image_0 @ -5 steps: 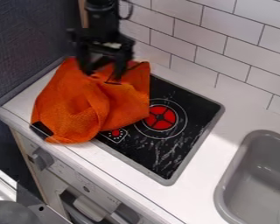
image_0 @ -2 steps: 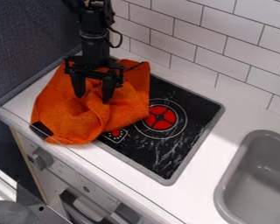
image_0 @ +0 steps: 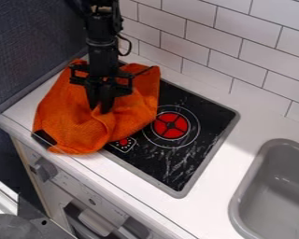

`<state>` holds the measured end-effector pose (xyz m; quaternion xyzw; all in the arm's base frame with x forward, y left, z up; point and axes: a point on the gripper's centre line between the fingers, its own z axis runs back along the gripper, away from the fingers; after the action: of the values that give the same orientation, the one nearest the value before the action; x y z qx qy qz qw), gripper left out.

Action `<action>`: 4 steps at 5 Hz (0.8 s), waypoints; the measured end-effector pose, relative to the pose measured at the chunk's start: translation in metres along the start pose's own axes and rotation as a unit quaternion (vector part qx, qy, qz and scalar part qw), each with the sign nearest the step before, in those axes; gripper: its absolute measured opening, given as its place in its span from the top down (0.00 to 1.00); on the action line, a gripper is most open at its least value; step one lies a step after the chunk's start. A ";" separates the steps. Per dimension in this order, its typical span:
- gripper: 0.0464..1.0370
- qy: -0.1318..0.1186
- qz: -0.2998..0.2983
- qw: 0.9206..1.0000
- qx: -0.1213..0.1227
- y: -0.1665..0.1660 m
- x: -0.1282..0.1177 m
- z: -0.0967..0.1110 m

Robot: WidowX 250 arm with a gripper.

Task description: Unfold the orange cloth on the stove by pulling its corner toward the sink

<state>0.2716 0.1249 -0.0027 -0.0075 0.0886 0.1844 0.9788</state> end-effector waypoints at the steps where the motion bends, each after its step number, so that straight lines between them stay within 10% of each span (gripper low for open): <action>1: 0.99 -0.026 -0.001 1.000 -0.002 -0.009 -0.007 0.017; 4: 0.99 -0.050 -0.092 0.992 -0.075 -0.128 -0.072 0.023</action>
<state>0.2560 -0.0190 0.0308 -0.0796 0.0241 0.0994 0.9916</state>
